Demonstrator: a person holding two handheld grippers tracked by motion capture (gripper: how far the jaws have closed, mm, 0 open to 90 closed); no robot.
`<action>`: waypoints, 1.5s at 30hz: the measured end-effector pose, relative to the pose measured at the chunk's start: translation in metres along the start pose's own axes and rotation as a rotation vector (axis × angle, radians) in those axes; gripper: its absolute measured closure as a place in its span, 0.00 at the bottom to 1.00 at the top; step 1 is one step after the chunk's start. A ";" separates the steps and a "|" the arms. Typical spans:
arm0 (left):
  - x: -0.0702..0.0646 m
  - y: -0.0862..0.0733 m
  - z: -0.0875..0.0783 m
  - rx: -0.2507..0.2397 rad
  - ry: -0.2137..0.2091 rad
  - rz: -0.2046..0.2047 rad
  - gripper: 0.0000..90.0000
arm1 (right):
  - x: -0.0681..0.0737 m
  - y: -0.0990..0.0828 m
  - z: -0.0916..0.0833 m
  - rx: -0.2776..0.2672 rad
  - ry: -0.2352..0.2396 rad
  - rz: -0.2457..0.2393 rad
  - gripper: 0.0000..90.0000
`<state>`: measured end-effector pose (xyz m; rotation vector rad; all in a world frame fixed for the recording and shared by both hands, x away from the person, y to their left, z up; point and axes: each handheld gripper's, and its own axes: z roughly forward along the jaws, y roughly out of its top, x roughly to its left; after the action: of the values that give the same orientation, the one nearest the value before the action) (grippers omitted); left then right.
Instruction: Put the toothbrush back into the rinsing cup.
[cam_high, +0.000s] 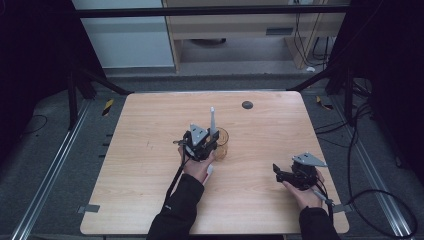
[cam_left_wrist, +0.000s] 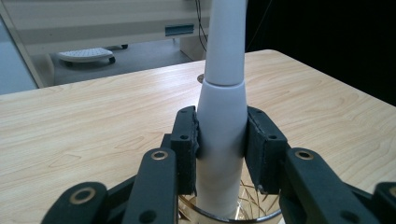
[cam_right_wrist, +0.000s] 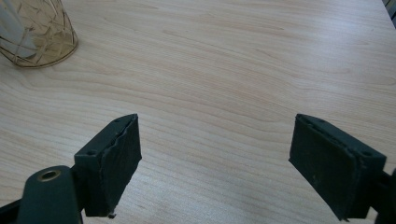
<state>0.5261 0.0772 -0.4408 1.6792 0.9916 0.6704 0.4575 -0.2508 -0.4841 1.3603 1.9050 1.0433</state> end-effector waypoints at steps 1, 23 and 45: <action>0.000 0.000 -0.001 0.002 0.000 0.004 0.74 | 0.000 0.000 0.000 0.000 0.000 0.000 0.18; 0.007 -0.006 -0.008 0.027 0.000 0.000 0.70 | 0.001 0.001 0.000 0.001 0.005 0.004 0.18; 0.009 -0.003 -0.023 0.004 -0.001 0.008 0.59 | 0.002 0.002 -0.001 -0.002 0.004 0.000 0.18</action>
<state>0.5114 0.0969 -0.4368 1.6874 0.9871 0.6733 0.4570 -0.2491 -0.4823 1.3573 1.9066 1.0489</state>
